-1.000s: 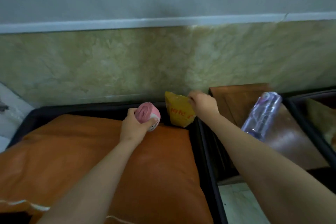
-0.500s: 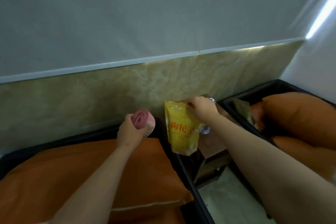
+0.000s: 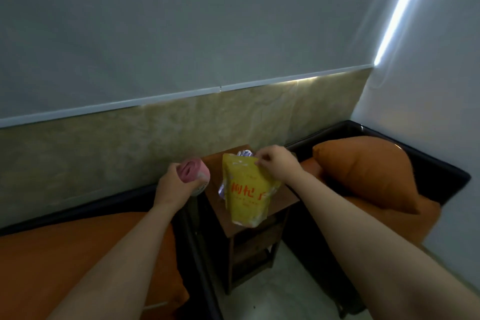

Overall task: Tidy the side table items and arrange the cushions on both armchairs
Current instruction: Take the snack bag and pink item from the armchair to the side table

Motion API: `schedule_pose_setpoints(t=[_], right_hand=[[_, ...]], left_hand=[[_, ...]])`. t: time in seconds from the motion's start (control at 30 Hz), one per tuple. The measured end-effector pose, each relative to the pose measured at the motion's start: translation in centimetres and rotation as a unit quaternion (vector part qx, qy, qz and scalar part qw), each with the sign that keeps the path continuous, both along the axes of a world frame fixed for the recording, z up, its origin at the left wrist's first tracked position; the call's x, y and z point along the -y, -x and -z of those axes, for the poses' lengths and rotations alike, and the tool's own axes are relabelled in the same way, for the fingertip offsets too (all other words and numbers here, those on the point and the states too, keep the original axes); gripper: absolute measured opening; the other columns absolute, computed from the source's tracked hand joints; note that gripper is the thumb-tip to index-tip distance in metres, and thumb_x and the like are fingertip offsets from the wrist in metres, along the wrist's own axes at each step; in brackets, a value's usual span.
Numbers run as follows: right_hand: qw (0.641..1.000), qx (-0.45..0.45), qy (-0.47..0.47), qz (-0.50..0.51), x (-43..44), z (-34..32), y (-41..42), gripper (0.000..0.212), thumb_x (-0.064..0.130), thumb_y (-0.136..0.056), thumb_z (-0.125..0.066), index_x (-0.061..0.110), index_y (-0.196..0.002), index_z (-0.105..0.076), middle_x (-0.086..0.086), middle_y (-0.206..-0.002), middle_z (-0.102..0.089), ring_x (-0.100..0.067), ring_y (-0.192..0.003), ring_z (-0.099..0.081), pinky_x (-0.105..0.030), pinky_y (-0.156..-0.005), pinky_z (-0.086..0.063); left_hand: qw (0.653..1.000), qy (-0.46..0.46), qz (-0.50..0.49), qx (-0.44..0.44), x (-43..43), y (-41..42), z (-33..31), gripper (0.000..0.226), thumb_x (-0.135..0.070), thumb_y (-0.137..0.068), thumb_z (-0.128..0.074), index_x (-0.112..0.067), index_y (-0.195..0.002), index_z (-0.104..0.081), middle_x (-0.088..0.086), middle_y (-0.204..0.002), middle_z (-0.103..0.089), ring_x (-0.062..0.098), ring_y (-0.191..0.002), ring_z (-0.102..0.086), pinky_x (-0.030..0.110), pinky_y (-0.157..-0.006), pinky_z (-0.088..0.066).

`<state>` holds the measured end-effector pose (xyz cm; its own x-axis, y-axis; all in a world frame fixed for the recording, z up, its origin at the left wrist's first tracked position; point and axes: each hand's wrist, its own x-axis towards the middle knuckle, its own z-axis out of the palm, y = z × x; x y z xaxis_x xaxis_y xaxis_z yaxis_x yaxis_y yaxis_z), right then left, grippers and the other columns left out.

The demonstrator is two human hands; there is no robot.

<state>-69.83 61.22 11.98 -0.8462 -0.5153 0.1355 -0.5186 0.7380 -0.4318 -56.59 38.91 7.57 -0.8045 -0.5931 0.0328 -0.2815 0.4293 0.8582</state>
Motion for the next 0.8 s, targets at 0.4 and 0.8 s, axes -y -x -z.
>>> schedule_pose_setpoints(t=[0.4,0.8], right_hand=[[0.997,-0.038,0.002,-0.07,-5.5,-2.7,10.0,0.02,0.025,-0.09,-0.059,0.018,-0.105,-0.071,-0.007,-0.105,-0.07,-0.029,-0.099,-0.061,-0.041,-0.088,-0.048],[0.993,-0.021,0.029,-0.113,2.1,-2.2,17.7,0.022,0.022,-0.092,-0.059,0.012,-0.107,-0.071,-0.007,-0.105,-0.07,-0.025,-0.097,-0.062,-0.038,-0.085,-0.05]], left_hand=[[0.997,-0.012,-0.067,-0.046,-6.9,7.0,-1.4,0.058,-0.022,-0.068,-0.085,-0.008,-0.115,-0.054,0.006,-0.104,-0.06,0.019,-0.093,-0.057,0.029,-0.079,-0.045],[0.992,-0.045,-0.114,0.007,0.4,11.5,4.2,0.049,-0.027,-0.07,-0.083,-0.011,-0.108,-0.056,0.008,-0.102,-0.062,0.023,-0.092,-0.059,0.029,-0.075,-0.045]])
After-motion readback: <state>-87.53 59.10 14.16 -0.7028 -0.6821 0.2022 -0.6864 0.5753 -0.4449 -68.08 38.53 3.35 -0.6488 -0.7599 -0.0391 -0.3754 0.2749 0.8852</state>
